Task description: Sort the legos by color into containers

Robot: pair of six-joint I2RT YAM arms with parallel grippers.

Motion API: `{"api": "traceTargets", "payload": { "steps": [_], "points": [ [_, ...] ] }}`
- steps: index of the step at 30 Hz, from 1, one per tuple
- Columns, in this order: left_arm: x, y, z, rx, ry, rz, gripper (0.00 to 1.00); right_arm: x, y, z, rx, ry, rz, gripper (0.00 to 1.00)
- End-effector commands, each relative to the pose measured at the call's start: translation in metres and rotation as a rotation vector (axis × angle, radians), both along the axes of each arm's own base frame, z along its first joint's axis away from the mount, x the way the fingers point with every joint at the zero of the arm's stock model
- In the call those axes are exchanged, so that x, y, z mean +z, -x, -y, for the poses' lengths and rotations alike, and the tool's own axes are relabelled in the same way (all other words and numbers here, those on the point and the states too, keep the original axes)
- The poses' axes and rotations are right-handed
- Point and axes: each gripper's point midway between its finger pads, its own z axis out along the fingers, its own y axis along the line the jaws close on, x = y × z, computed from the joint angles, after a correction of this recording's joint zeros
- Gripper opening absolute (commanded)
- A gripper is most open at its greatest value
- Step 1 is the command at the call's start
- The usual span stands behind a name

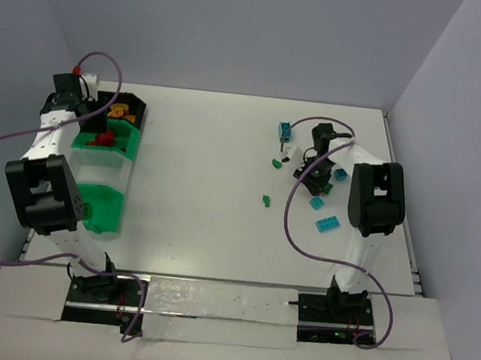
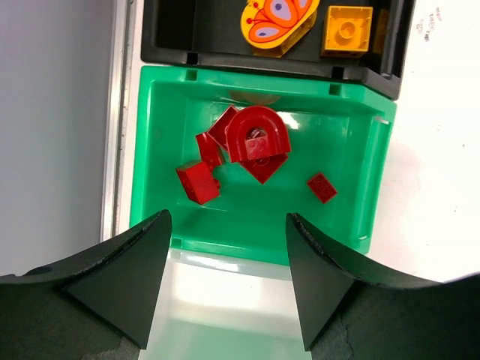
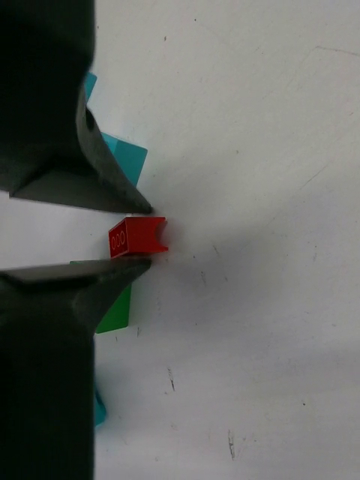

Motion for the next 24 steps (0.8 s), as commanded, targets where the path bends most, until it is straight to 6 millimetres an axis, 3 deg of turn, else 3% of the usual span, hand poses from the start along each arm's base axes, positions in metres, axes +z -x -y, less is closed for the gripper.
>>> {"api": "traceTargets", "payload": {
  "steps": [1,3,8,9,10,11,13,17,20,24],
  "points": [
    [0.052,-0.010,0.011,-0.054,0.019,0.152,0.72,0.010,0.001,-0.003,0.025,-0.015,0.001,0.32],
    [0.064,-0.010,0.028,-0.125,0.060,0.205,0.73,0.019,0.000,-0.011,0.018,-0.058,0.004,0.26],
    [0.099,-0.009,0.071,-0.312,0.186,0.336,0.74,0.063,0.005,-0.041,-0.015,-0.247,-0.003,0.13],
    [0.102,-0.011,0.071,-0.317,0.185,0.348,0.74,0.066,0.005,-0.041,-0.017,-0.250,0.002,0.12],
    [0.114,-0.006,0.089,-0.397,0.237,0.396,0.74,0.082,0.006,-0.058,-0.059,-0.358,-0.013,0.07],
    [0.120,-0.005,0.092,-0.408,0.242,0.421,0.74,0.089,0.004,-0.061,-0.061,-0.375,-0.005,0.04],
    [0.132,0.000,0.116,-0.494,0.319,0.472,0.75,0.124,-0.005,-0.090,-0.150,-0.544,-0.016,0.00],
    [0.139,0.005,0.159,-0.593,0.392,0.496,0.75,0.174,-0.024,-0.130,-0.332,-0.797,-0.095,0.00],
    [0.140,0.009,0.190,-0.613,0.445,0.497,0.75,0.197,-0.040,-0.146,-0.494,-0.924,-0.167,0.00],
    [0.145,0.013,0.252,-0.667,0.502,0.508,0.74,0.226,-0.074,-0.156,-0.773,-1.097,-0.209,0.00]
  ]
}}
